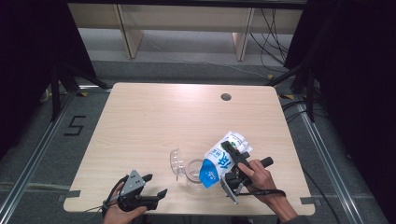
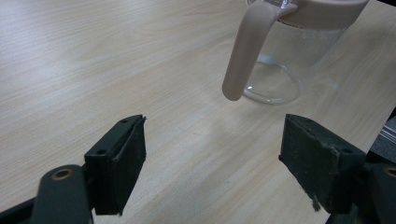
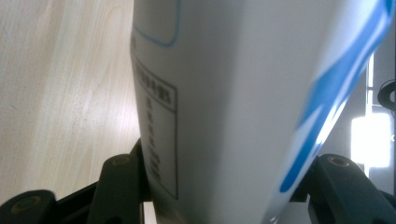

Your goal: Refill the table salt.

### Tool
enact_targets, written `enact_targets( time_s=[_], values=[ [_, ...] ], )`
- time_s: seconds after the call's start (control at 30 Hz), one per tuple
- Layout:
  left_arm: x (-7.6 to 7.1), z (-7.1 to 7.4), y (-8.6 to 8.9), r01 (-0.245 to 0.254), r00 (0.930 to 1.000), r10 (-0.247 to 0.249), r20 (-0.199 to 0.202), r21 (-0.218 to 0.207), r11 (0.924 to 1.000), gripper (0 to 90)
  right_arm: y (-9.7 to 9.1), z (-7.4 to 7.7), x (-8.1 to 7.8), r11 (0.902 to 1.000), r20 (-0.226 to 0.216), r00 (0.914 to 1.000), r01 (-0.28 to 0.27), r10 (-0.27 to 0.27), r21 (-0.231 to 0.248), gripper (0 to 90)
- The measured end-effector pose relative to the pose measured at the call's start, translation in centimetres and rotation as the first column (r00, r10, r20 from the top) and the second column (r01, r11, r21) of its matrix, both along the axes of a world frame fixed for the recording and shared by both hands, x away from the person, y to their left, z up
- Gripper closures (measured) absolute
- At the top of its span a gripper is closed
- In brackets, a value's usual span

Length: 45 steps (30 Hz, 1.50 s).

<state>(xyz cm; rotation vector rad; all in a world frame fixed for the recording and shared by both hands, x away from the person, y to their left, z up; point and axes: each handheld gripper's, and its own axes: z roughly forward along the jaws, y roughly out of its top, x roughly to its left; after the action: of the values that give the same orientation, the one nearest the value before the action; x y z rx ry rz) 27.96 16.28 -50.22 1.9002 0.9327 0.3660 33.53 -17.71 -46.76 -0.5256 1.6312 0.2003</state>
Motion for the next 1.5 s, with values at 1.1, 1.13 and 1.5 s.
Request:
enact_targets(
  time_s=[1.1, 1.13, 1.5],
  values=[
    [0.01, 0.03, 0.04, 0.001, 1.0, -0.001, 0.002, -0.005, 1.0, 21.9, -0.09, -0.47, -0.17, 0.9993, 0.001, 0.9994, 0.035, -0.035, 0.013, 48.5],
    [0.0, 0.04, 0.03, -0.001, 1.0, 0.001, 0.002, -0.003, 1.0, 21.9, -0.08, -0.49, -0.13, 0.9996, 0.001, 0.9996, 0.027, -0.027, 0.013, 48.5],
    [0.02, 0.08, 0.07, 0.006, 0.9999, -0.006, 0.009, 0.003, 1.0, 21.9, -0.08, -0.52, -0.12, 0.9998, 0.017, 0.9996, 0.022, -0.022, 0.002, 48.9]
  ],
)
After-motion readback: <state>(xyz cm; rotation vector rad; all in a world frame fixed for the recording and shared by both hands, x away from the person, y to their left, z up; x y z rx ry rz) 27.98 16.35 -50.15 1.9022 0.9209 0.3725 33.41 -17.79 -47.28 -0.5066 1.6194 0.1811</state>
